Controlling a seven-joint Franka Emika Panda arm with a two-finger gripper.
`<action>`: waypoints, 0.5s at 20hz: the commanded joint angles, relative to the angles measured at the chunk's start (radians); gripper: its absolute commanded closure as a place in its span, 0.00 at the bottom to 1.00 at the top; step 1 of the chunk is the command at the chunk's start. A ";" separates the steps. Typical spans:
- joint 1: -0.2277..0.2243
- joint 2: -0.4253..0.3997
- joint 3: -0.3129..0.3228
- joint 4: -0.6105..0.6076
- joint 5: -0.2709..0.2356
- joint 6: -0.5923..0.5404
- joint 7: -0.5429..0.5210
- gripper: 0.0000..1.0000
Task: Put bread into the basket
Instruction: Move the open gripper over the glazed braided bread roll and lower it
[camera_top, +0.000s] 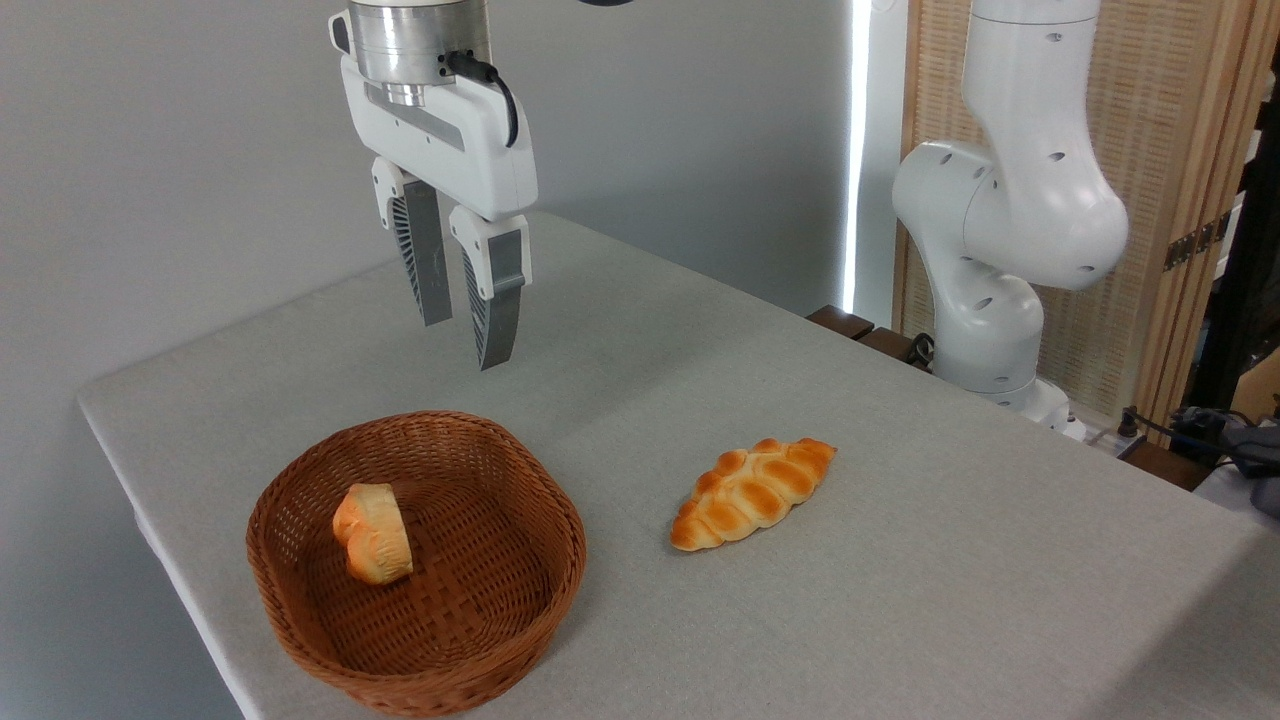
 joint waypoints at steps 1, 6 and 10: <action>0.011 -0.017 -0.016 0.018 0.000 -0.134 -0.008 0.00; 0.011 -0.016 -0.014 0.016 0.000 -0.106 -0.008 0.00; 0.011 -0.018 -0.014 0.013 0.002 -0.123 -0.014 0.00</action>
